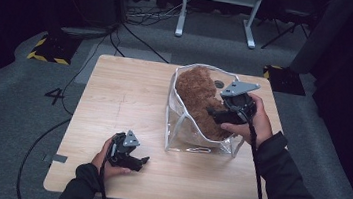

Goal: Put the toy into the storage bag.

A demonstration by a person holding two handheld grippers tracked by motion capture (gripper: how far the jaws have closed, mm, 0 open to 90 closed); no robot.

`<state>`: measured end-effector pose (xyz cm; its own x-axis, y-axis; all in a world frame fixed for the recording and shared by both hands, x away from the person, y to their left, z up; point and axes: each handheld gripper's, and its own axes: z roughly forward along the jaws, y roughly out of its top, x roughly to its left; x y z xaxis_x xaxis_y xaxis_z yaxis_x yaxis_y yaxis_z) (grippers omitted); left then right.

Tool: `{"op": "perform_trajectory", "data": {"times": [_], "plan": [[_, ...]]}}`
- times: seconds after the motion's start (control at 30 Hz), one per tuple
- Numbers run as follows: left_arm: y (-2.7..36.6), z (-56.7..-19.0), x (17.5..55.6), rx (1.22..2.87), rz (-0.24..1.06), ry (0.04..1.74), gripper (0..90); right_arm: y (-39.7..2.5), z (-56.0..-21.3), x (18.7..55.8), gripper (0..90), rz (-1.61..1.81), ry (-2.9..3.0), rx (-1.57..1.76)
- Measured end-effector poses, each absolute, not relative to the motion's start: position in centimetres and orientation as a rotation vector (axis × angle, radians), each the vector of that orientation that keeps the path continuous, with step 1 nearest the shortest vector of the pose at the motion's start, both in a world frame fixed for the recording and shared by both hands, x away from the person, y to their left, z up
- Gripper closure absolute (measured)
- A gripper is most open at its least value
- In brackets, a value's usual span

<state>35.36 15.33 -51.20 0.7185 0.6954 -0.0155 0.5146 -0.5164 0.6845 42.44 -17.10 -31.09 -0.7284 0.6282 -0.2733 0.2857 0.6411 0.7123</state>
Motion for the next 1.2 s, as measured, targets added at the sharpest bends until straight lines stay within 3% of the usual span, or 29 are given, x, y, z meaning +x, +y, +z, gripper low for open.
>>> {"op": "perform_trajectory", "data": {"times": [0.33,1.2], "plan": [[15.3,-51.2,35.4,2.236,0.340,0.913,14.5,-17.8,-31.0,42.2,25.3,0.916,2.359,0.683],[15.3,-51.2,35.4,2.235,0.341,0.912,14.5,-20.4,-30.3,41.2,24.5,0.897,2.301,0.684]]}}
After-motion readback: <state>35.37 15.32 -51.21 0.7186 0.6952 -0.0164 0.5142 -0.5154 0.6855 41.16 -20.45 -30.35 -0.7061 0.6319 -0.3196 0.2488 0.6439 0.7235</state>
